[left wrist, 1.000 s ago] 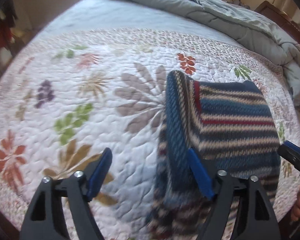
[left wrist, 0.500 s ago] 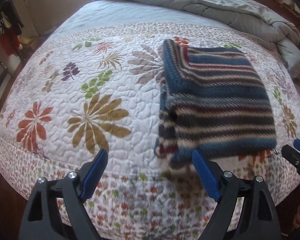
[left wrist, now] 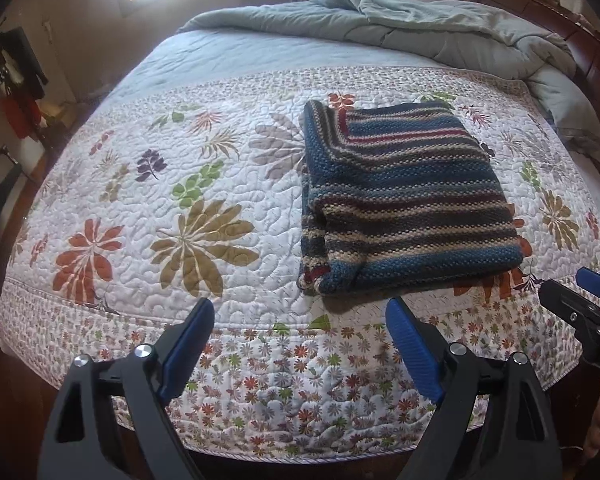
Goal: Fold small clothes
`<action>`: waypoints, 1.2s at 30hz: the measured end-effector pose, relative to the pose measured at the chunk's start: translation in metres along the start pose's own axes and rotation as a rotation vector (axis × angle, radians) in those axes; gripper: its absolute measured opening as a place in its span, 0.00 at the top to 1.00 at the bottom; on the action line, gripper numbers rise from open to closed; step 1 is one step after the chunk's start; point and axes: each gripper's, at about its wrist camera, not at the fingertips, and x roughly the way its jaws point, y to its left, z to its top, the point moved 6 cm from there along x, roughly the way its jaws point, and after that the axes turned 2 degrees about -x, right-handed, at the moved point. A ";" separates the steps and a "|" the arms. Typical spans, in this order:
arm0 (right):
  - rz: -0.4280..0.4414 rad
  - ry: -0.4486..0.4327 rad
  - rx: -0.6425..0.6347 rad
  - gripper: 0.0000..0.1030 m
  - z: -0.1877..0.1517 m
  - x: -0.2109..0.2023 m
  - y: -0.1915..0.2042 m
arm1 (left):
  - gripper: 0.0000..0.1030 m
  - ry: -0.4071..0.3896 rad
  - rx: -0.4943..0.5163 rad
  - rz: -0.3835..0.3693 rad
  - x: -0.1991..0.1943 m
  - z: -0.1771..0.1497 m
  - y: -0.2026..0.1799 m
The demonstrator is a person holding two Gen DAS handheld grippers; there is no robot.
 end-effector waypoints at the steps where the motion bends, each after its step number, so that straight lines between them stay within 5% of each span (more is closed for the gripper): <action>1: 0.000 0.001 0.002 0.11 0.000 0.000 0.000 | 0.14 0.001 0.002 -0.002 0.000 -0.001 -0.001; 36: -0.047 0.023 -0.019 0.10 0.002 0.013 0.001 | 0.14 0.020 0.003 -0.001 0.009 -0.001 -0.008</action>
